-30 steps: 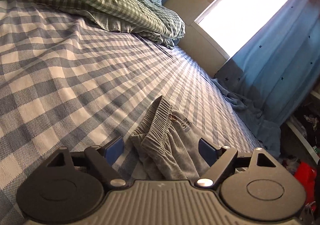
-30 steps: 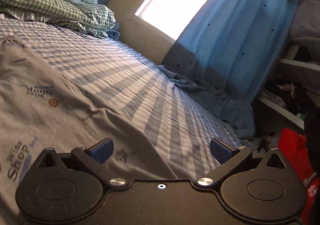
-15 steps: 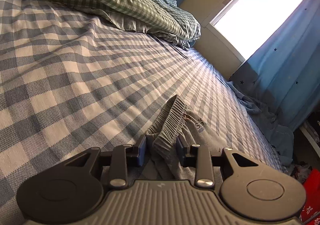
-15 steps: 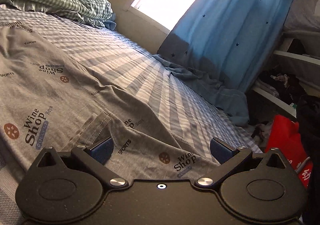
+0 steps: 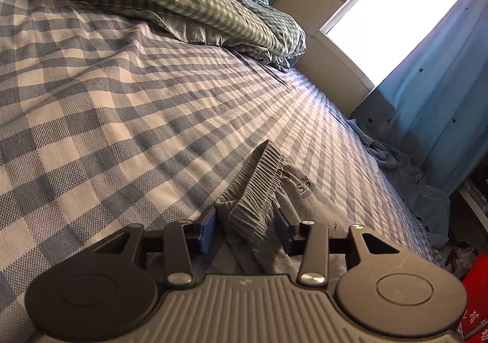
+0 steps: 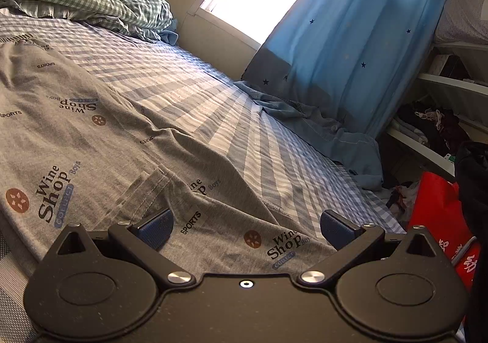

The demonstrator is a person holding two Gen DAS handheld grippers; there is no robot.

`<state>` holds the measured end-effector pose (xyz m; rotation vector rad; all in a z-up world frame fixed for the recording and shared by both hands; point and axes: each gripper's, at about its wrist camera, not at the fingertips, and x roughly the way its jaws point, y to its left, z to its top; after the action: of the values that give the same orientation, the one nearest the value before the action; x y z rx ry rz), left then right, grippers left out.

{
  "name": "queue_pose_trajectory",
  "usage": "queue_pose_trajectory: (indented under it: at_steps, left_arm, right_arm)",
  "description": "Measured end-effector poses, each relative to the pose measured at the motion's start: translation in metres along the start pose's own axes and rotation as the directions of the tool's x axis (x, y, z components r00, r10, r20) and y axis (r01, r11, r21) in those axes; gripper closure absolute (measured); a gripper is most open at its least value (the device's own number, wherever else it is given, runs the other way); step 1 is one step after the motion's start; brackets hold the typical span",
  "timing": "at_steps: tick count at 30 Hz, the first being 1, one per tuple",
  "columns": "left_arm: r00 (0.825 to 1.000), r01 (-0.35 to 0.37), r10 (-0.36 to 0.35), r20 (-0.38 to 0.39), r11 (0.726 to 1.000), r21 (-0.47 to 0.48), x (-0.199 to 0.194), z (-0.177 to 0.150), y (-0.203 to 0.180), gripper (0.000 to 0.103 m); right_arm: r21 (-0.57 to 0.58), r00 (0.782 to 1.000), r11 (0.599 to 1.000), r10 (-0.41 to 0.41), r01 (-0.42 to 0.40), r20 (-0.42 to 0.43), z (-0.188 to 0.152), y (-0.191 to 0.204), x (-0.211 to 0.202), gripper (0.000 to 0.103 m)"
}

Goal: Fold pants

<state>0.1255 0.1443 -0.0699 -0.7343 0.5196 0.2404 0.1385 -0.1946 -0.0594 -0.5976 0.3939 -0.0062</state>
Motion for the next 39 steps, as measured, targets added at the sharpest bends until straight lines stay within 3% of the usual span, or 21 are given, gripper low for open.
queue_pose_trajectory:
  at_steps: [5, 9, 12, 18, 22, 26, 32, 39]
  left_arm:
    - [0.999, -0.037, 0.037, -0.005, 0.999, 0.011, 0.001, 0.004, -0.005, 0.078]
    - [0.998, -0.050, 0.045, 0.047, 0.993, 0.111, -0.007, 0.006, -0.025, 0.081]
    - [0.996, -0.026, 0.010, 0.087, 0.982, 0.186, -0.018, 0.010, -0.048, 0.082]
    - [0.990, 0.017, -0.066, 0.125, 0.934, 0.357, -0.031, 0.012, -0.113, 0.083]
    - [0.982, 0.073, -0.147, 0.120, 0.877, 0.474, -0.038, 0.000, -0.167, 0.083]
    - [0.969, 0.150, -0.233, 0.076, 0.808, 0.570, -0.046, -0.024, -0.223, 0.085]
    - [0.937, 0.291, -0.346, -0.054, 0.684, 0.670, -0.054, -0.081, -0.294, 0.086]
    - [0.892, 0.433, -0.380, -0.247, 0.556, 0.710, -0.047, -0.161, -0.342, 0.087]
  right_arm:
    - [0.001, 1.000, 1.000, 0.000, 0.000, 0.000, 0.000, 0.000, 0.000, 0.001]
    - [0.004, 1.000, 1.000, 0.003, -0.003, -0.002, 0.000, 0.001, 0.000, 0.001]
    - [0.011, 1.000, 1.000, 0.008, -0.008, -0.005, 0.000, 0.000, 0.001, 0.001]
    - [0.107, 0.997, 0.991, 0.081, -0.080, -0.003, 0.001, -0.019, 0.001, 0.001]
    - [0.213, 0.994, 0.972, 0.087, -0.097, 0.060, -0.004, -0.044, -0.011, 0.001]
    - [0.224, 0.997, 0.972, 0.061, -0.070, 0.050, -0.021, -0.068, -0.015, 0.001]
    - [0.220, 0.999, 0.975, -0.024, 0.017, 0.030, -0.066, -0.109, -0.026, 0.001]
    - [0.280, 0.988, 0.948, -0.146, 0.153, -0.044, -0.125, -0.159, -0.047, 0.001]
